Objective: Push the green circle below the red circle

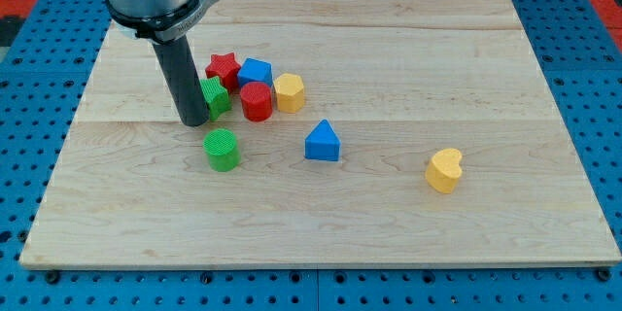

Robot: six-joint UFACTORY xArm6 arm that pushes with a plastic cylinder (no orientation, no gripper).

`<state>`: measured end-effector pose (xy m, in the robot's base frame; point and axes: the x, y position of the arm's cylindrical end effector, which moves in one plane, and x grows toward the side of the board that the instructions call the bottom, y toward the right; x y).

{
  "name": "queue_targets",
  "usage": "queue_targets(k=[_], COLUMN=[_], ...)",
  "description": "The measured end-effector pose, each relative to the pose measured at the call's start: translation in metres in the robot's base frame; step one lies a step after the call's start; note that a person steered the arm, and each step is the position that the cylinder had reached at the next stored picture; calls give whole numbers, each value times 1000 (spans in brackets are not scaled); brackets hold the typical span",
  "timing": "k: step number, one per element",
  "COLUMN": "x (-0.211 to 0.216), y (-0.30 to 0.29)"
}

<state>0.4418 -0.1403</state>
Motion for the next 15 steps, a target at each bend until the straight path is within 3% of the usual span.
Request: queue_targets(k=[1, 2, 3, 4, 5, 6, 7, 9, 12, 15], x=[5, 47, 101, 100, 60, 52, 86, 75, 53, 50], y=[-2, -47, -48, 9, 40, 43, 43, 85, 81, 37])
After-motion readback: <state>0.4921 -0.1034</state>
